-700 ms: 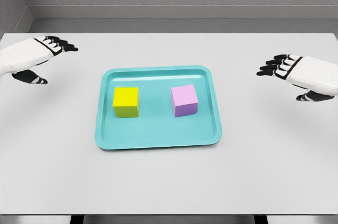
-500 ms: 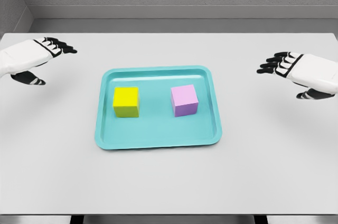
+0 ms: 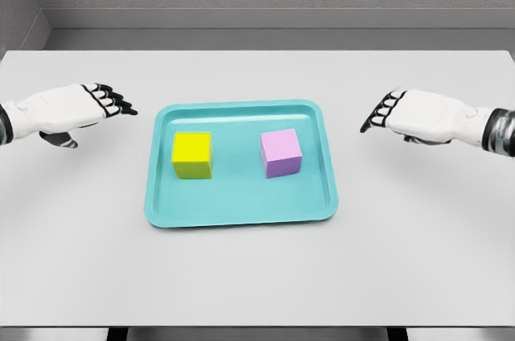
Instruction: Push two cubes
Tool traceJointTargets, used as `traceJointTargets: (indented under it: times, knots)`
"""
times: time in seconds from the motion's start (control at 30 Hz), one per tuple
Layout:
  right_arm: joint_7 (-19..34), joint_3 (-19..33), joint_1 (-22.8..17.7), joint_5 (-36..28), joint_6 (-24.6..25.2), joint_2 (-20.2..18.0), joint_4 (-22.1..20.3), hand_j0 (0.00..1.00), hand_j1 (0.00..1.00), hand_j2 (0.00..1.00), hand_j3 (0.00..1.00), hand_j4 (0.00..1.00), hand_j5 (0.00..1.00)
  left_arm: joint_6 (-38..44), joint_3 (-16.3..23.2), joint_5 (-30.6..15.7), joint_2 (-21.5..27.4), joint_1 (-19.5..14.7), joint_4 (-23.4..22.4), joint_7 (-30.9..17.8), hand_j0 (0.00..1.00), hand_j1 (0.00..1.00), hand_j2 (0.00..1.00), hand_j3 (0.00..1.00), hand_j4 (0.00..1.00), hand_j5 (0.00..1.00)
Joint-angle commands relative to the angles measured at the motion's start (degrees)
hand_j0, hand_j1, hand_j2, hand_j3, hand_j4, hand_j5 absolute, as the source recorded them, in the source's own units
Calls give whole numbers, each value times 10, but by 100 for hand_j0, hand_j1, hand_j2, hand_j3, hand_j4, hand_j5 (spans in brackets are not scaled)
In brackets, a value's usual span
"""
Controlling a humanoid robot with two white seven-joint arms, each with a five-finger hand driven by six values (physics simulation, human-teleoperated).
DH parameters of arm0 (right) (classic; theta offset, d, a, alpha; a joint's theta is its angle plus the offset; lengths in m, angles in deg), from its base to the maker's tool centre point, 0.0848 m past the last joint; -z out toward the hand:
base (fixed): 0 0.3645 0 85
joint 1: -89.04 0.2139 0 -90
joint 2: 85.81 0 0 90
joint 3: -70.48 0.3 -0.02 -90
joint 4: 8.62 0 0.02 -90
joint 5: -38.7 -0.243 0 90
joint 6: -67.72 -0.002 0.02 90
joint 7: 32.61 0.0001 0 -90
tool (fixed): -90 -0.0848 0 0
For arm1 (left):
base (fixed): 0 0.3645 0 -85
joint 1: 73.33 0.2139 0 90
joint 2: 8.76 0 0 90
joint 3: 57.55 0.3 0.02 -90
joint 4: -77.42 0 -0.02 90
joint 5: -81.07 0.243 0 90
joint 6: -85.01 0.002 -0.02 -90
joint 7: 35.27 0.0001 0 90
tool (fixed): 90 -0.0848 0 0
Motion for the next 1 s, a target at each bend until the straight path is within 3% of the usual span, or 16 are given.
traceJointTargets:
  times: [0.0, 0.03, 0.1, 0.2, 0.4, 0.97]
  knots:
    - [5, 3, -2, 11, 1, 41, 9, 64, 64, 64, 64, 64, 64, 1, 27, 0, 2, -4, 22, -2, 94, 94, 94, 94, 94, 94]
    - [5, 5, -4, 10, 1, 63, 10, 64, 64, 64, 64, 64, 64, 1, 35, 2, 1, -11, 24, -3, 88, 88, 88, 88, 88, 88]
    - [5, 10, -5, 10, 1, 66, 11, 64, 64, 64, 64, 64, 64, 1, 35, 4, 1, -12, 34, -4, 76, 76, 76, 76, 76, 76]
    - [5, 15, -4, 9, 1, 66, 7, 63, 63, 63, 63, 63, 63, 1, 36, 4, 3, -12, 44, -4, 68, 68, 68, 68, 68, 68]
    - [6, 19, -2, 6, 1, 67, -10, 62, 62, 62, 62, 62, 62, 1, 48, 3, 9, -11, 52, -3, 67, 67, 67, 67, 67, 67]
    - [15, -4, -9, 19, 1, 95, -5, 62, 62, 62, 62, 62, 62, 1, 83, 3, 4, -11, 93, -13, 68, 68, 68, 68, 68, 68]
